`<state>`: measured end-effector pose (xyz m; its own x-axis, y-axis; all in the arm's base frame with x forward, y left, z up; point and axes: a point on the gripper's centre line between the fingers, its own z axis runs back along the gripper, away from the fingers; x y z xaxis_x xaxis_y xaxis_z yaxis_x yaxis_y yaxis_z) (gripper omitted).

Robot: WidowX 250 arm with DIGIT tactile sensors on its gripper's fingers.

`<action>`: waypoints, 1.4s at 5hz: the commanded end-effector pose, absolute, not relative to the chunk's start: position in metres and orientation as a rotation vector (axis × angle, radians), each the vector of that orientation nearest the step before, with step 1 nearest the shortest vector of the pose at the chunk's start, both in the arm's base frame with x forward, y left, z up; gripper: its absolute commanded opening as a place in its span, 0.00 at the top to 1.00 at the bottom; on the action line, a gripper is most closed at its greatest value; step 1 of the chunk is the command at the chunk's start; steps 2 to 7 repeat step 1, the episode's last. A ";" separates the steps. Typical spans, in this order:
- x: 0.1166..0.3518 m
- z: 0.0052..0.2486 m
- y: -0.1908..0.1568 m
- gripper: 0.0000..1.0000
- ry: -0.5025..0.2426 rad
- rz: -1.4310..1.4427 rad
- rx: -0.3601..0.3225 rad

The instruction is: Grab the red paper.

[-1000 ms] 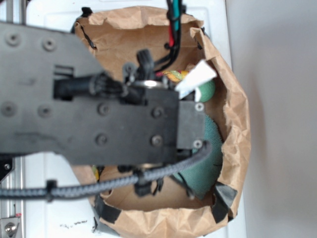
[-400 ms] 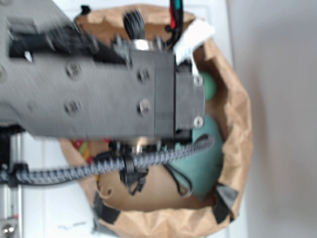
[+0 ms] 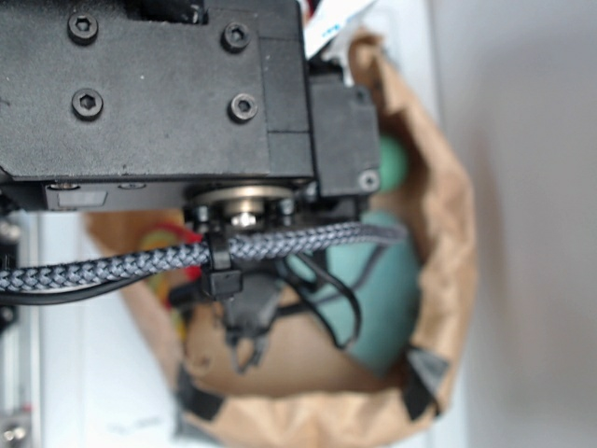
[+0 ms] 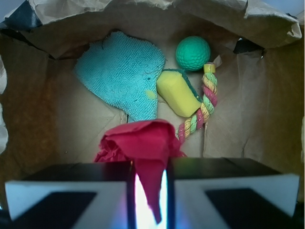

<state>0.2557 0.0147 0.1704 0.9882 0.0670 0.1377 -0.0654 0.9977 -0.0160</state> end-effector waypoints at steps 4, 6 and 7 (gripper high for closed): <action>0.266 0.201 -0.009 1.00 -0.253 0.054 -0.039; 0.266 0.201 -0.009 1.00 -0.253 0.054 -0.039; 0.266 0.201 -0.009 1.00 -0.253 0.054 -0.039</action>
